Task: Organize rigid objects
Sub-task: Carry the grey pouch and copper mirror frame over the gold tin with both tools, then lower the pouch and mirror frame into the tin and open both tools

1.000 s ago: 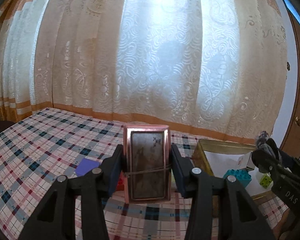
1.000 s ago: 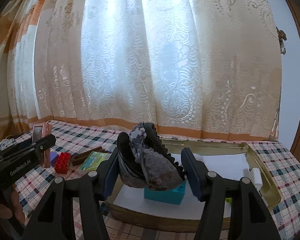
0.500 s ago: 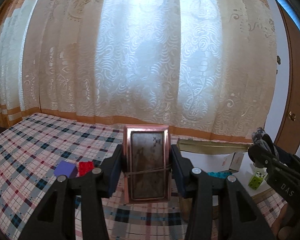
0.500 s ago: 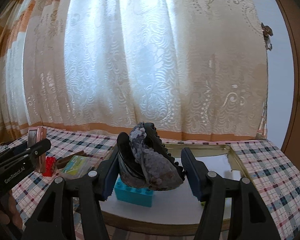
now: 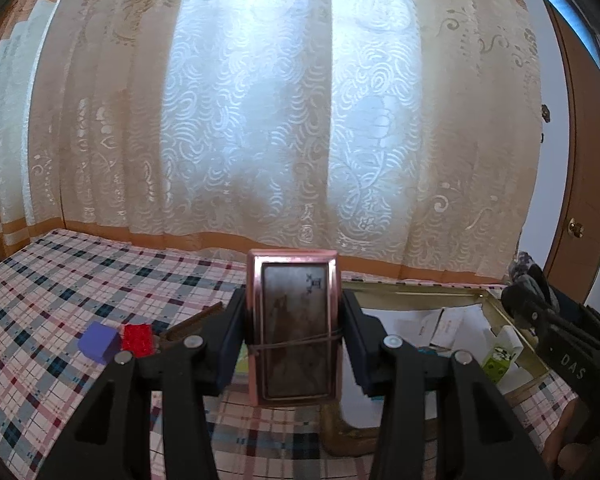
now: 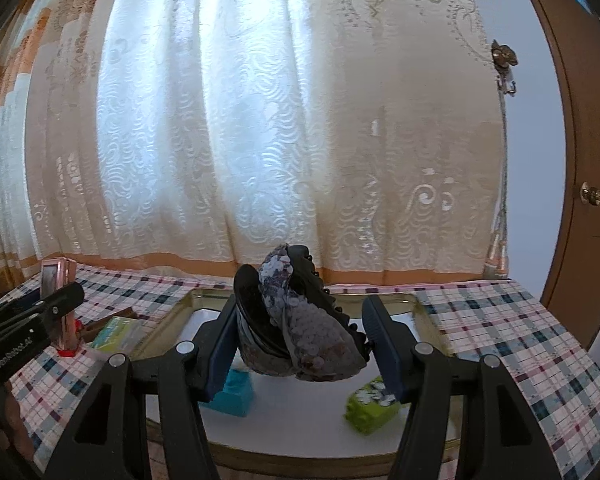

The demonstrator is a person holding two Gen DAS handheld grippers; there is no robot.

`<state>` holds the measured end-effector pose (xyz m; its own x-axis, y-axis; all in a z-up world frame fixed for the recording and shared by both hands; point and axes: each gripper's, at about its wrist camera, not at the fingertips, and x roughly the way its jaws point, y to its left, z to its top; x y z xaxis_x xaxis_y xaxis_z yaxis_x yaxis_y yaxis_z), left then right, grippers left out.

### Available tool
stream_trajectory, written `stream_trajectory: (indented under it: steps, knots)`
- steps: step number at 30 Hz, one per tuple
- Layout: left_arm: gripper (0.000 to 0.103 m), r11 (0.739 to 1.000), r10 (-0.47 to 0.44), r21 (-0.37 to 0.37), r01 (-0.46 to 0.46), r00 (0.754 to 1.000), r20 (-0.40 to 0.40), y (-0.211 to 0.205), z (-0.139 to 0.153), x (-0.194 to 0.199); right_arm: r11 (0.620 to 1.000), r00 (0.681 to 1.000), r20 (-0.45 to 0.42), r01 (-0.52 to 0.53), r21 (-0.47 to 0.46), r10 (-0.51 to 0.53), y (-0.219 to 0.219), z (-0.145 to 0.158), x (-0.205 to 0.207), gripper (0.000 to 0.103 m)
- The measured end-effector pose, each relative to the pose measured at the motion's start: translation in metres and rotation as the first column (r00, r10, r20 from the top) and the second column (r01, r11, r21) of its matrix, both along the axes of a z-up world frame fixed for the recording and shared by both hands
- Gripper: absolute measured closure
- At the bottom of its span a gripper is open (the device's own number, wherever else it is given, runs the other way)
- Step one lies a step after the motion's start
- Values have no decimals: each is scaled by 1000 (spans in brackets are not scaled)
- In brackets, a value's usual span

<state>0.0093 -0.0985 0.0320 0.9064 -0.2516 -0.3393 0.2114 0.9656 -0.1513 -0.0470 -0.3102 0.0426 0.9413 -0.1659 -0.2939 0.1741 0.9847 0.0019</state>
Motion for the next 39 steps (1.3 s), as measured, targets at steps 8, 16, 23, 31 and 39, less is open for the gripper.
stream_trajectory:
  steps: [8,16,23,31,39]
  knots:
    - [58,999,-41,7,41,999,-3,-24,0,3,998,998,-3,65,20,-65,-33,1,-2,40]
    - [58,996,-81,23,81,997,-16,-47,-2,7,991,991,2,130,29,-131,-61,3,-2,40]
    - [58,993,-109,38,110,994,-32,-67,-4,13,987,987,-7,159,37,-159,-77,2,1,40]
    - [58,989,-130,64,133,991,-41,-89,-5,22,986,987,-13,163,22,-163,-76,-1,7,40]
    - [58,987,-124,91,131,989,-80,-107,-11,36,984,983,-57,177,3,-176,-75,-12,24,40]
